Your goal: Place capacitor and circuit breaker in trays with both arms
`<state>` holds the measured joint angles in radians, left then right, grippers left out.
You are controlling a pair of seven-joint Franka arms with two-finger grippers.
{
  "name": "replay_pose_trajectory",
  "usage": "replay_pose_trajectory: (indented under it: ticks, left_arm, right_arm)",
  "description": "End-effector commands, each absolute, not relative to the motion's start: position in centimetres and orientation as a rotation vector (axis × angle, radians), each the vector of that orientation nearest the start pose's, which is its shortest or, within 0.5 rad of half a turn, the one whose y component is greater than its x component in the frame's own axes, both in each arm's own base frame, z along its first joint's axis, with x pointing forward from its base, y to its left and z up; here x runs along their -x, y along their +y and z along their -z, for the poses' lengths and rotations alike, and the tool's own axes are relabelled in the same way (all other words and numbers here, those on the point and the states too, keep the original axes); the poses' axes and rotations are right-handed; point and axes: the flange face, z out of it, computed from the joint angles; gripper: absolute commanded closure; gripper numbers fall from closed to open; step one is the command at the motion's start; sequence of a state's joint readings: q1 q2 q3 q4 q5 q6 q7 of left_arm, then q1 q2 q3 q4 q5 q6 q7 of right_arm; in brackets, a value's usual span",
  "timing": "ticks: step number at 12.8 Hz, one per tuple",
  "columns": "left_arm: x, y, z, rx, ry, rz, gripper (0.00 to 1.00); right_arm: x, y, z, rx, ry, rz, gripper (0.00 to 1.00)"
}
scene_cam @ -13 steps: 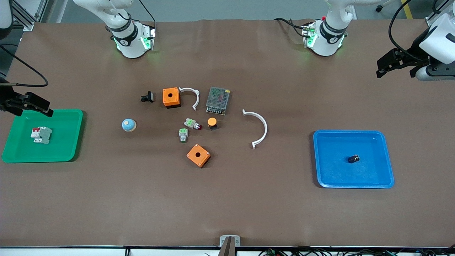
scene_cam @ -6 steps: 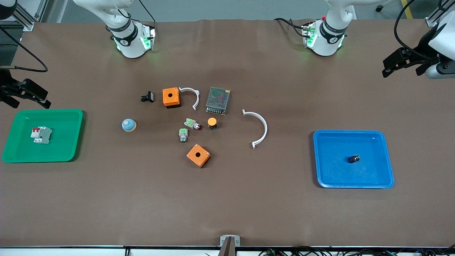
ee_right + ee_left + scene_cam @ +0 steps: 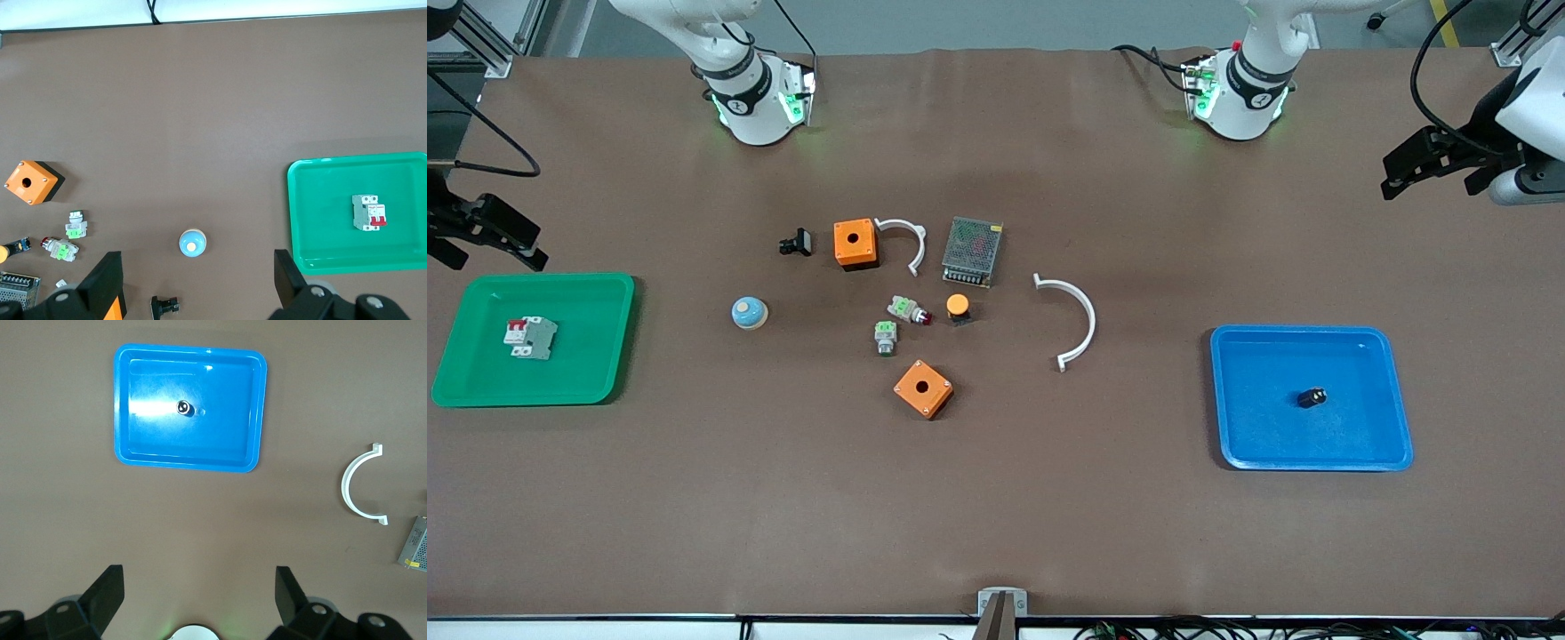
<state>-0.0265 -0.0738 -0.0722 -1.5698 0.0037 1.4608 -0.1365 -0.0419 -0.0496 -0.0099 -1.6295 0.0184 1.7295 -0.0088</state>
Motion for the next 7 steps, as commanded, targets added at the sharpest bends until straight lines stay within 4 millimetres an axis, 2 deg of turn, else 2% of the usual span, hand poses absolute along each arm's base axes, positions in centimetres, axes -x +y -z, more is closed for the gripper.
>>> replay_pose_trajectory:
  ticks: [1,3,7]
  left_arm:
    - [-52.10,-5.44,-66.01,3.120,-0.060,-0.032,0.00]
    - [-52.47,-5.25,-65.45,3.117,-0.051,-0.049,0.00]
    - [-52.55,-5.40,-65.99,3.117,-0.056,-0.029,0.00]
  right_arm:
    - [-56.60,-2.71,-64.81,3.118,0.067,0.150,0.00]
    - [-56.85,-2.79,-64.97,3.118,0.074,0.125,0.00]
    - [-56.82,-2.79,-64.58,3.119,0.069,0.109,0.00]
